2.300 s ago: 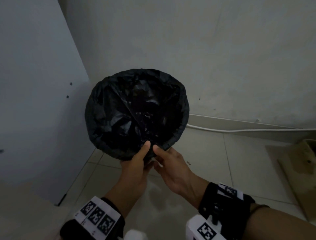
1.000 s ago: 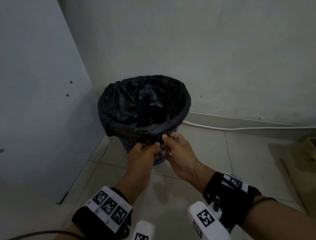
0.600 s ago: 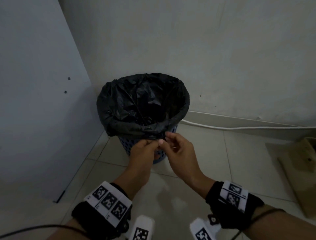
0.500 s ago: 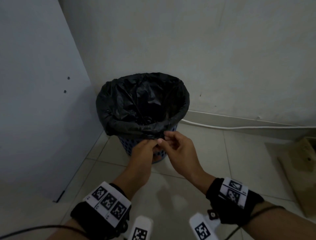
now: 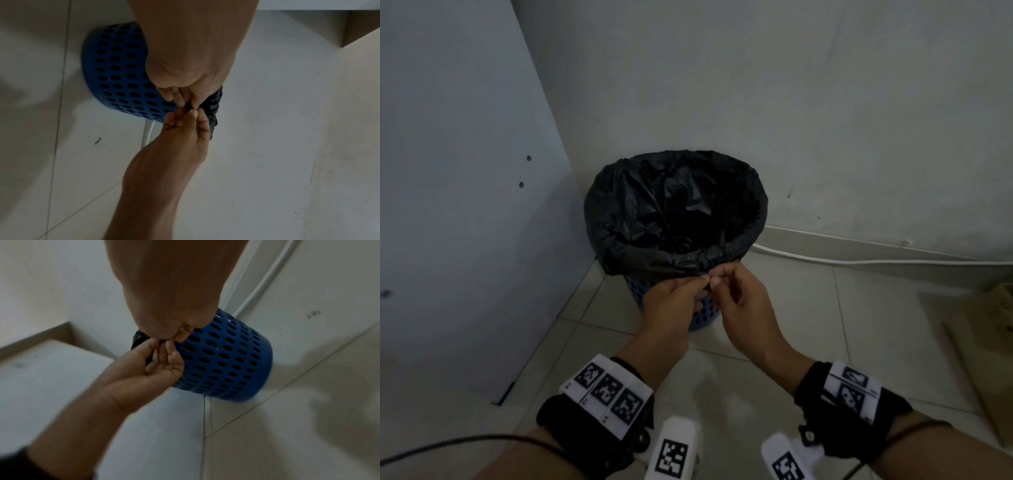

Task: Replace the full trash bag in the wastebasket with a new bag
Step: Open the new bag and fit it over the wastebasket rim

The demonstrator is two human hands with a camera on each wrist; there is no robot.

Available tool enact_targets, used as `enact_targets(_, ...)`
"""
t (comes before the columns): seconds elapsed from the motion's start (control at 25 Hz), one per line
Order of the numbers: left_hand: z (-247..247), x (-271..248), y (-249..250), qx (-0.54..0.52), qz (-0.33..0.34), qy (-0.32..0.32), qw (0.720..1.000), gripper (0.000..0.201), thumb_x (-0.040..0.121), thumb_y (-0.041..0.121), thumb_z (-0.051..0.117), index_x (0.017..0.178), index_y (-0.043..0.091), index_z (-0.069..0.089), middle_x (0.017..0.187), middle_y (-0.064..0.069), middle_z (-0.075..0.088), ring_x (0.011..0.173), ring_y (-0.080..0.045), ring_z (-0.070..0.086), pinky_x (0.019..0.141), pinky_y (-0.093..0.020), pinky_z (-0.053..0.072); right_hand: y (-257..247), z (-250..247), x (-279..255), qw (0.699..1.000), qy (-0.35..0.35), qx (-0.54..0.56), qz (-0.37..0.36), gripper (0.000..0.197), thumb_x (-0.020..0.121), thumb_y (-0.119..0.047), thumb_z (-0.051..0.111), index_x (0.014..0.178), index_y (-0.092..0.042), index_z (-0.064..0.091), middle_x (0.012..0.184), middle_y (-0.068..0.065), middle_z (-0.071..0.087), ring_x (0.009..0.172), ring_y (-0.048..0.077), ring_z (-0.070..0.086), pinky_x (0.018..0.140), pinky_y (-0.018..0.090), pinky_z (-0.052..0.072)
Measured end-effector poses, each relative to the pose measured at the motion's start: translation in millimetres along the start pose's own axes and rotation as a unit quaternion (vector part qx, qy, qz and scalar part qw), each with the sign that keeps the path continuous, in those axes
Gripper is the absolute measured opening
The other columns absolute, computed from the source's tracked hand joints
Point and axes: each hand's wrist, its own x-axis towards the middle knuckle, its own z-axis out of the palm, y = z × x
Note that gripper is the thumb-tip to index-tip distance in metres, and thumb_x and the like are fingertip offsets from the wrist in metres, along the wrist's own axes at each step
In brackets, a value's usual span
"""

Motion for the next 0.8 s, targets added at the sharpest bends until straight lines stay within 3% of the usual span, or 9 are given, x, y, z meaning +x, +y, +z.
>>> enact_targets(0.12, 2, -3, 3, -0.037, -0.014, 0.006, 0.999, 0.013, 0.091, 0.015, 0.064, 0.103, 0.014, 0.070, 0.102, -0.004, 0.072, 0.093, -0.018, 0.066, 0.066, -0.026, 0.048, 4, -9, -2, 0.980, -0.010, -0.148, -0.130, 0.019, 0.090, -0.007, 0.064, 0.108, -0.014, 0.066, 0.093, -0.004, 0.065, 0.079, -0.001, 0.059, 0.073, 0.013, 0.048)
enact_targets(0.24, 6, -9, 5, -0.062, -0.028, -0.019, 0.997, 0.011, 0.095, 0.022, 0.057, 0.095, 0.021, 0.068, 0.103, -0.003, 0.071, 0.098, -0.016, 0.065, 0.072, -0.030, 0.046, 7, -14, 7, 0.966, -0.006, -0.194, -0.171, 0.013, 0.091, -0.008, 0.063, 0.101, -0.012, 0.068, 0.091, -0.007, 0.062, 0.080, -0.005, 0.054, 0.074, 0.011, 0.044)
enact_targets(0.36, 8, -9, 5, -0.090, -0.037, -0.033, 0.995, 0.020, 0.097, 0.030, 0.053, 0.105, 0.018, 0.068, 0.107, -0.003, 0.073, 0.101, -0.017, 0.066, 0.074, -0.031, 0.048, 3, -8, 8, 0.974, 0.002, -0.177, -0.140, 0.006, 0.093, -0.010, 0.059, 0.094, -0.013, 0.065, 0.090, -0.001, 0.061, 0.082, 0.004, 0.057, 0.072, 0.014, 0.045)
enact_targets(0.48, 8, -8, 3, -0.090, -0.025, -0.035, 0.995, 0.023, 0.097, 0.026, 0.053, 0.115, 0.017, 0.065, 0.109, -0.001, 0.072, 0.102, -0.016, 0.066, 0.073, -0.030, 0.051, 0, -5, 5, 0.997, 0.015, -0.060, -0.044, 0.008, 0.094, -0.010, 0.057, 0.092, -0.012, 0.064, 0.087, 0.002, 0.067, 0.080, 0.011, 0.064, 0.073, 0.022, 0.052)
enact_targets(0.56, 7, -7, 0, -0.076, -0.016, -0.031, 0.996, 0.015, 0.096, 0.022, 0.056, 0.106, 0.018, 0.067, 0.103, 0.002, 0.072, 0.098, -0.014, 0.067, 0.073, -0.028, 0.051, 0, -4, 10, 0.996, 0.039, 0.066, 0.051, 0.006, 0.092, -0.007, 0.059, 0.088, -0.011, 0.060, 0.084, 0.014, 0.066, 0.076, 0.024, 0.063, 0.071, 0.035, 0.052)
enact_targets(0.64, 5, -5, -3, -0.058, -0.012, -0.023, 0.998, 0.010, 0.094, 0.020, 0.060, 0.095, 0.015, 0.068, 0.091, 0.002, 0.073, 0.090, -0.014, 0.066, 0.068, -0.028, 0.047, -1, -3, 13, 0.971, 0.044, 0.187, 0.143, 0.010, 0.088, -0.004, 0.062, 0.082, -0.012, 0.060, 0.082, 0.024, 0.062, 0.075, 0.031, 0.057, 0.068, 0.039, 0.048)
enact_targets(0.72, 5, -3, -2, -0.047, -0.010, -0.015, 0.999, 0.009, 0.093, 0.020, 0.062, 0.092, 0.014, 0.069, 0.090, 0.001, 0.072, 0.089, -0.014, 0.064, 0.069, -0.027, 0.047, -3, -2, 10, 0.973, 0.028, 0.176, 0.145, 0.007, 0.089, -0.005, 0.063, 0.084, -0.010, 0.065, 0.084, 0.019, 0.067, 0.078, 0.031, 0.061, 0.069, 0.033, 0.052)
enact_targets(0.8, 5, -1, 0, -0.044, -0.010, -0.014, 0.999, 0.010, 0.093, 0.021, 0.062, 0.095, 0.016, 0.070, 0.098, 0.002, 0.072, 0.095, -0.014, 0.065, 0.076, -0.028, 0.050, -3, -5, 2, 0.996, 0.005, 0.063, 0.065, 0.005, 0.090, -0.008, 0.065, 0.095, -0.009, 0.067, 0.087, 0.008, 0.073, 0.080, 0.017, 0.069, 0.073, 0.024, 0.055)
